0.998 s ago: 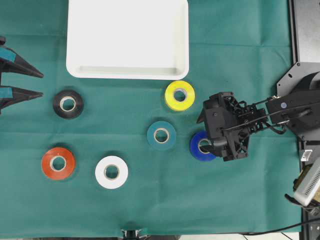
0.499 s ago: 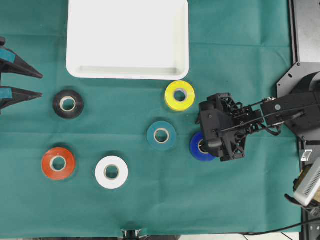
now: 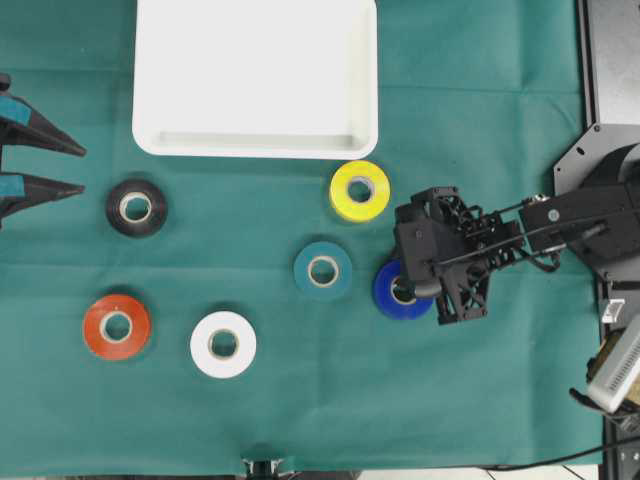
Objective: Put the tape alternately from left to right into the white case.
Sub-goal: 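Lower the right gripper into the blue roll's hole and close, then lift the blue roll and carry it into the white tray, then release the blue roll and move the right gripper over yellow roll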
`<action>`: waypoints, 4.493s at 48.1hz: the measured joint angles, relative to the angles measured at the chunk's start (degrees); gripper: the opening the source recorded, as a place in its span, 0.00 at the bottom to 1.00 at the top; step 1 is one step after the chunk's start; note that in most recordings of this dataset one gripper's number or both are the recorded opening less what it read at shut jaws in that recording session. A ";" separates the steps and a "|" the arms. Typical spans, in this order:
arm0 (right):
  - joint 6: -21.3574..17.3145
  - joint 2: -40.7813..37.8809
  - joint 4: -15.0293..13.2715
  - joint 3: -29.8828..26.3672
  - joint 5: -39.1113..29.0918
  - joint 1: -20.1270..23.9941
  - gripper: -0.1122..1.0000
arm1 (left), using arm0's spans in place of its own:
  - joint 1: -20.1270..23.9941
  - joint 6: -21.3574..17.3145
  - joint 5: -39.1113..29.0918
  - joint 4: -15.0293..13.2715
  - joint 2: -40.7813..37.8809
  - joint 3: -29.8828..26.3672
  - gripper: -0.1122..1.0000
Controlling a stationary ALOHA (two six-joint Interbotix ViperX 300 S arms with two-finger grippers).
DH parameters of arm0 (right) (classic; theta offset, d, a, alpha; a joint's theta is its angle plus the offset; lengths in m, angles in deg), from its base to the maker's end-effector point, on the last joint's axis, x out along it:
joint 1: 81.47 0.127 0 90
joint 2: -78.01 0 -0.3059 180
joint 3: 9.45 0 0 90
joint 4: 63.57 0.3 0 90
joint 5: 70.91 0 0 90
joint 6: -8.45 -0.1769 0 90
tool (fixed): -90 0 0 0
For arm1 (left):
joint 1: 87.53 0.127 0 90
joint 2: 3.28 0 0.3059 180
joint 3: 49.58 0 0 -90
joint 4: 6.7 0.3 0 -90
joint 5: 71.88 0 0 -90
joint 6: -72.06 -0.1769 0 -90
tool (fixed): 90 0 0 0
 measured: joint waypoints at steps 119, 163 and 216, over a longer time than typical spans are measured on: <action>0.18 -5.10 -9.67 -18.11 1.23 -23.82 0.12 | 0.00 0.00 0.00 0.09 0.09 0.26 0.62; 0.18 -14.33 -14.15 -26.63 1.32 -32.17 0.12 | 0.00 -0.09 0.00 0.09 0.09 0.35 0.62; 0.26 -14.33 -14.33 -26.72 0.70 -32.17 0.74 | 0.00 -0.09 0.00 0.09 0.09 0.35 0.62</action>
